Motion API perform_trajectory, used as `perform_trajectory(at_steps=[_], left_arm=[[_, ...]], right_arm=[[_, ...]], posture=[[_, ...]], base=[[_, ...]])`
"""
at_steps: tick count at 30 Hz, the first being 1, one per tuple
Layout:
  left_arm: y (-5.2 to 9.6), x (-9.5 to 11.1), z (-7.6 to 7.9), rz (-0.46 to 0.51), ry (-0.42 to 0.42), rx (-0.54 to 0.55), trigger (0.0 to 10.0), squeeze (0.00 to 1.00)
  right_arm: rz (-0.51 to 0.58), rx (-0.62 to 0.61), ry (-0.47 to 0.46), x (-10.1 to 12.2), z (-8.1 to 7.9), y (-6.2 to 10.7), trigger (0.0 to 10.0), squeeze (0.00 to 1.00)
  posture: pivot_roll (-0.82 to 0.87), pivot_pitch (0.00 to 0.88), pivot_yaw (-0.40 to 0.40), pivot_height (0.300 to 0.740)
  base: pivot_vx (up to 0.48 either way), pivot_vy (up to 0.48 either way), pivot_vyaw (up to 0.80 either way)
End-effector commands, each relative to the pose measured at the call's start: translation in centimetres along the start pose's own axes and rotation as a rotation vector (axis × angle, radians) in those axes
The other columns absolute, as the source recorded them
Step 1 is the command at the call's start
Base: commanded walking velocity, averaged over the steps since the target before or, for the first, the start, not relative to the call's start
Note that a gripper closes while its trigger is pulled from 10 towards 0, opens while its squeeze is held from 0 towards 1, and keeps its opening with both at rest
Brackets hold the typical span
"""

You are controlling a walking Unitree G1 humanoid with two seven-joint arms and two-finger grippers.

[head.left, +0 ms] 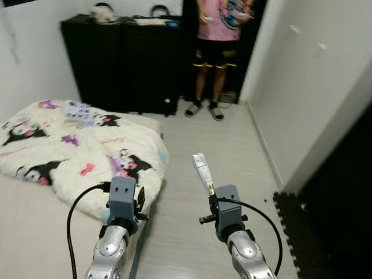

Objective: Clean up the room

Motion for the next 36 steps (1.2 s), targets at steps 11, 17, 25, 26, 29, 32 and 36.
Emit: perform_trajectory(at_steps=[11, 17, 25, 26, 29, 32, 36], left_arm=[[0.14, -0.44, 0.17, -0.019, -0.004, -0.004, 10.0, 0.00], [0.15, -0.43, 0.17, -0.020, 0.007, -0.004, 10.0, 0.00], [0.13, -0.38, 0.15, -0.022, 0.007, -0.006, 10.0, 0.00], [0.13, -0.38, 0.15, -0.022, 0.007, -0.006, 10.0, 0.00], [0.11, -0.38, 0.15, -0.021, 0.007, -0.006, 10.0, 0.00], [0.08, -0.37, 0.17, -0.021, 0.007, -0.006, 10.0, 0.00], [0.07, -0.36, 0.17, -0.021, 0.006, -0.007, 10.0, 0.00]], right_arm=[[-0.018, -0.004, -0.010, -0.41, 0.09, 0.02, 10.0, 0.00], [-0.019, -0.003, -0.009, -0.42, 0.10, -0.01, 10.0, 0.00], [-0.020, -0.003, -0.008, -0.47, 0.05, 0.00, 10.0, 0.00], [-0.020, -0.003, -0.008, -0.47, 0.05, 0.00, 10.0, 0.00], [-0.020, -0.003, -0.008, -0.47, 0.08, -0.01, 10.0, 0.00], [-0.021, -0.004, -0.007, -0.46, 0.12, -0.03, 10.0, 0.00], [-0.020, -0.005, -0.008, -0.43, 0.14, -0.04, 10.0, 0.00]], posture=[[-0.02, 0.057, -0.028, 0.739], [-0.01, 0.060, -0.028, 0.739], [-0.01, 0.062, -0.027, 0.739], [-0.01, 0.062, -0.027, 0.739], [-0.01, 0.063, -0.028, 0.739], [-0.01, 0.062, -0.028, 0.739], [-0.02, 0.062, -0.027, 0.739]], base=[[0.000, 0.000, -0.80], [0.000, 0.000, -0.80], [0.000, 0.000, -0.80], [0.000, 0.000, -0.80], [0.000, 0.000, -0.80], [0.000, 0.000, -0.80], [0.000, 0.000, -0.80]])
Point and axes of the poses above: a point about 5 cm out from each wrist's last joint towards the gripper, its own y axis pointing back from the gripper into the wrist, its own x axis along the axis of the wrist's last joint, z = x × y, the point moved 3 cm from there along -y, pointing out of the wrist towards the gripper, and after that the axes turned 2 degrees about y, right-handed, at the moved point
